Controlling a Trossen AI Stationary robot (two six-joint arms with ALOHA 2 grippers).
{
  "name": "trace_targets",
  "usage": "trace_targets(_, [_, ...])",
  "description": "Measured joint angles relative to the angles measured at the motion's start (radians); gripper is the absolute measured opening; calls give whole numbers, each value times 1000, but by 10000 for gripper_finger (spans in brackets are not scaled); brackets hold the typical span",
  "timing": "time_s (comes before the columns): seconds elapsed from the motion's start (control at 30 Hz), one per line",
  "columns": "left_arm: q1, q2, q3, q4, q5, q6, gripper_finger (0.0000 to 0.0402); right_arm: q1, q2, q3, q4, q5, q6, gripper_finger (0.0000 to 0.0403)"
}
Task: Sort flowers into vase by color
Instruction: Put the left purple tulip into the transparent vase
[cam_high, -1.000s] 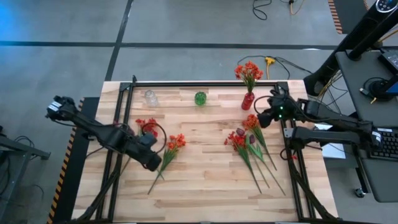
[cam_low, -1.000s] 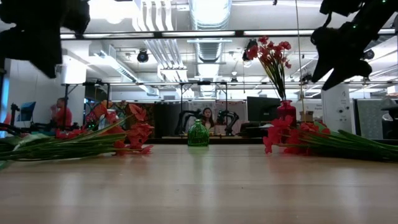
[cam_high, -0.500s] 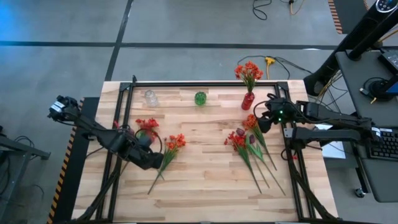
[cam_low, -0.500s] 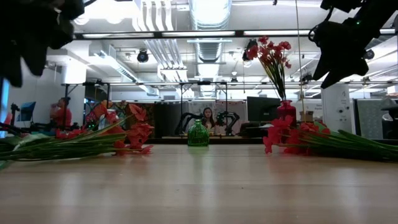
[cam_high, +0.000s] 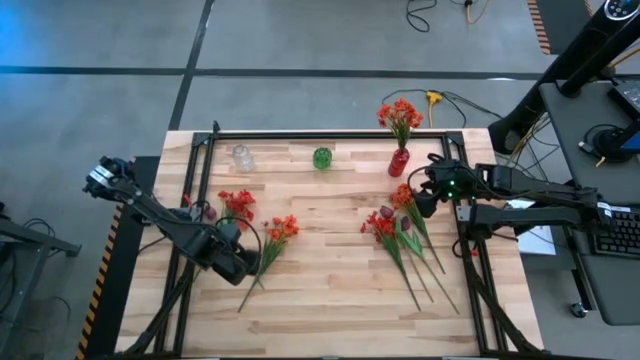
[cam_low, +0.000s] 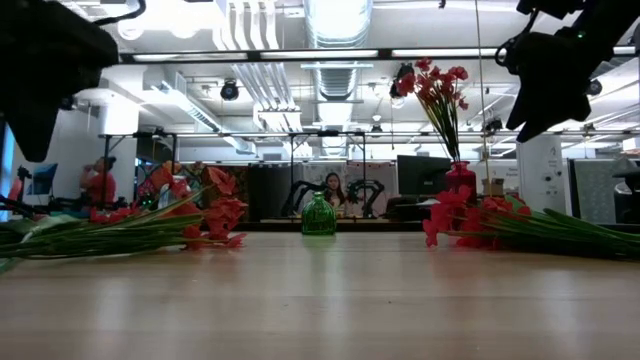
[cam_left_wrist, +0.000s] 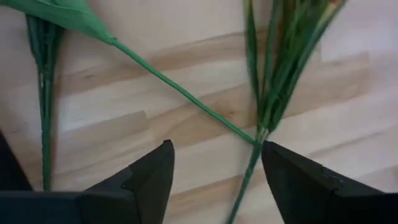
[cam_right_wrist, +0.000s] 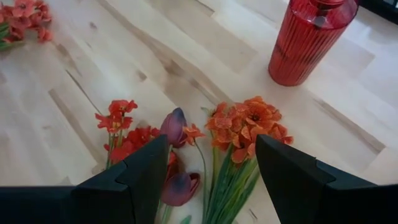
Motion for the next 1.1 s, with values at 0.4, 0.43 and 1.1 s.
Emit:
trace_targets(0.4, [1, 53, -57, -6, -45, 28, 247, 0, 0, -1, -17, -6, -27, 233])
trace_targets(0.43, [1, 56, -62, -9, -45, 29, 247, 0, 0, -1, -20, -6, -40, 233])
trace_targets(1.1, [1, 197, -61, 10, -59, -156, 247, -1, 0, -1, -22, 2, -65, 233])
